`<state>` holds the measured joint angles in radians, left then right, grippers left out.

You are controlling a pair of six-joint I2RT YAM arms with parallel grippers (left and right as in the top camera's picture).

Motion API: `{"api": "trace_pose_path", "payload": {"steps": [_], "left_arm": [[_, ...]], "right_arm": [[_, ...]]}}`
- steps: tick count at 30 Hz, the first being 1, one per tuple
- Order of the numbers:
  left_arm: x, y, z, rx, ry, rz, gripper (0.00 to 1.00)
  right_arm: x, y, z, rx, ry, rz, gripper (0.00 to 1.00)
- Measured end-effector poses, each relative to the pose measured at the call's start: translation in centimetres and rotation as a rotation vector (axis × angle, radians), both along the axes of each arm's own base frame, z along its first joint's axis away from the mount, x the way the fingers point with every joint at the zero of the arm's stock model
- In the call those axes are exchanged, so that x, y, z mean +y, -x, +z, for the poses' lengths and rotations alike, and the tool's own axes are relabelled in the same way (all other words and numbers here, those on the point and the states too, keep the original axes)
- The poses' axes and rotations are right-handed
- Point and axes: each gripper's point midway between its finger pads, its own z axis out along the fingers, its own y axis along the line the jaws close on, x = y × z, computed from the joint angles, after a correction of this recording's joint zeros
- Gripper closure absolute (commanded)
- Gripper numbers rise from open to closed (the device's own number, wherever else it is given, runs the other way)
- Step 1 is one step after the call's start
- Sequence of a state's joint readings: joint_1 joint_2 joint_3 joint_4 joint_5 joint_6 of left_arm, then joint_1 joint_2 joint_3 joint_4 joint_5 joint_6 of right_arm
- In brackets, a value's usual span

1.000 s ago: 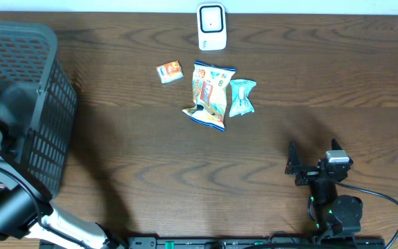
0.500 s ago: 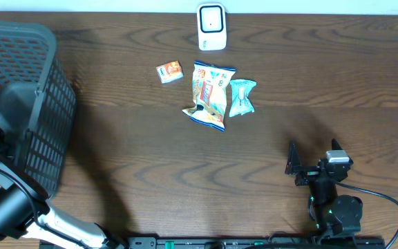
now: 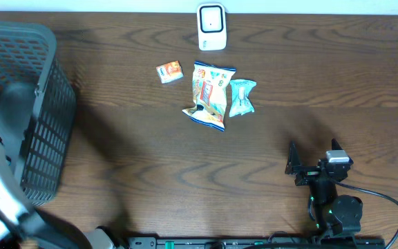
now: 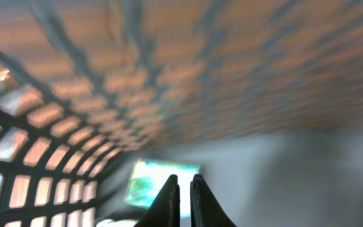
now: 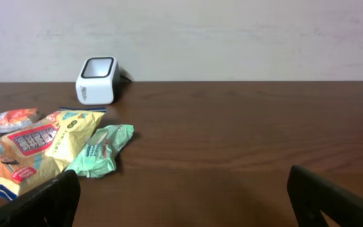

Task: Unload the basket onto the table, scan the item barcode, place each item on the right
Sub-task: 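Move the left gripper back into the basket toward the green tissue pack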

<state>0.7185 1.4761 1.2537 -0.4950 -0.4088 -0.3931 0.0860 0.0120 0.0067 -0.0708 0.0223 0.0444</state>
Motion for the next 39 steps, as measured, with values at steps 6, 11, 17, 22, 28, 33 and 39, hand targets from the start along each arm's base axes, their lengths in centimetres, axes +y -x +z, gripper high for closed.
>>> {"api": "trace_pose_path", "payload": {"steps": [6, 11, 17, 22, 28, 33, 39], "left_arm": [[-5.7, -3.5, 10.7, -0.327, -0.152, -0.223, 0.93], [-9.4, -4.7, 13.4, -0.401, -0.173, -0.339, 0.55], [-7.6, -3.9, 8.3, -0.195, -0.109, -0.274, 0.32], [-5.3, -3.3, 0.9, 0.062, 0.007, -0.23, 0.3], [-2.5, -0.9, -6.5, 0.25, 0.139, -0.087, 0.3], [-0.8, 0.1, -11.0, 0.306, 0.202, -0.002, 0.3], [0.0, -0.2, -14.9, 0.347, 0.238, 0.023, 0.29]], "right_arm": [[0.0, 0.0, 0.0, 0.0, 0.0, 0.0, 0.01], [0.0, 0.0, 0.0, 0.0, 0.0, 0.0, 0.01], [0.0, 0.0, 0.0, 0.0, 0.0, 0.0, 0.01], [0.0, 0.0, 0.0, 0.0, 0.0, 0.0, 0.01], [0.0, 0.0, 0.0, 0.0, 0.0, 0.0, 0.01], [0.0, 0.0, 0.0, 0.0, 0.0, 0.0, 0.01], [0.0, 0.0, 0.0, 0.0, 0.0, 0.0, 0.01]]}}
